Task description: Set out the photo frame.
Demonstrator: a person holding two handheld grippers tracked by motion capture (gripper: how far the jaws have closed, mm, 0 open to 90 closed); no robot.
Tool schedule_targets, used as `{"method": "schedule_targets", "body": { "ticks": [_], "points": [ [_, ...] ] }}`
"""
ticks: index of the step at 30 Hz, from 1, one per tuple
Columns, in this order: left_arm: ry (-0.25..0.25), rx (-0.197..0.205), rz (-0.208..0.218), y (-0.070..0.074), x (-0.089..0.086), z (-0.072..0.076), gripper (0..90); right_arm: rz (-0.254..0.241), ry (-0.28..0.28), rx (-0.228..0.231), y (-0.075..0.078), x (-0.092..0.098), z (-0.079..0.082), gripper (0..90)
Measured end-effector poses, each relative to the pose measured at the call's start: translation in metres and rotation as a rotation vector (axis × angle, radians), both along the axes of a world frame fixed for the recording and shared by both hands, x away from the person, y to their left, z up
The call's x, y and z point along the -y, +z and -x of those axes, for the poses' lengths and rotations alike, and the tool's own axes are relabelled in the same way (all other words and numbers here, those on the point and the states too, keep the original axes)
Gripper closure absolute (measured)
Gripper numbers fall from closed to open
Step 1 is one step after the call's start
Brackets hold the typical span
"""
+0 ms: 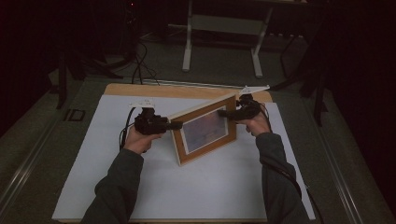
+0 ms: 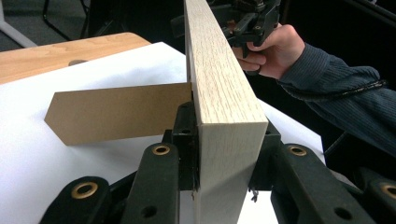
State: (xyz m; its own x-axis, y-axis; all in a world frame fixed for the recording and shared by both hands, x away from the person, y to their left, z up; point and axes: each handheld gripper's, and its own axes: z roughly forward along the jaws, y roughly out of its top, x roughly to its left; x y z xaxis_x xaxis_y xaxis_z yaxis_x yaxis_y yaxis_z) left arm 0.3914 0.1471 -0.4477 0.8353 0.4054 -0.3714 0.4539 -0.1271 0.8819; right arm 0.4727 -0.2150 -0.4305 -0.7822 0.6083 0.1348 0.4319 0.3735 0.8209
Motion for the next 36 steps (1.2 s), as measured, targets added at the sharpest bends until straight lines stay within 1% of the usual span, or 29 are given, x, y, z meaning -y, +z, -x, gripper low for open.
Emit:
{"method": "schedule_targets", "body": {
  "ticks": [3,7,10,14,18,21,23,26,29,36],
  "points": [
    [0.009,0.006,-0.009,0.001,0.000,0.000,71.2,0.001,0.005,-0.001,-0.001,0.001,0.000,20.8],
    [0.036,0.009,-0.011,0.001,0.000,-0.001,71.7,-0.014,0.001,-0.008,0.000,0.007,0.001,27.1],
    [0.047,0.009,-0.011,0.001,0.000,-0.001,71.7,-0.020,-0.006,-0.009,0.000,0.009,0.002,27.9],
    [0.072,0.012,-0.017,0.001,0.000,-0.001,71.7,-0.014,-0.011,-0.007,0.000,0.010,0.004,30.4],
    [0.070,0.011,-0.012,0.001,0.000,-0.002,71.7,-0.030,0.000,-0.012,-0.001,0.015,0.005,33.9],
    [0.068,0.012,-0.012,0.001,0.000,-0.002,71.7,-0.028,0.004,-0.012,-0.001,0.015,0.004,32.8],
    [0.068,0.014,-0.019,0.002,0.000,-0.002,71.7,-0.019,0.011,-0.015,-0.002,0.012,0.003,29.0],
    [0.068,0.018,-0.020,0.001,0.000,-0.002,71.7,-0.031,0.016,-0.029,-0.003,0.011,0.002,28.3],
    [0.077,0.021,-0.026,0.002,0.001,-0.002,71.7,-0.036,0.015,-0.035,-0.003,0.013,0.002,30.7],
    [0.085,0.017,-0.023,0.002,0.002,-0.004,71.7,-0.050,0.023,-0.051,-0.003,0.023,0.005,37.2]
  ]
}}
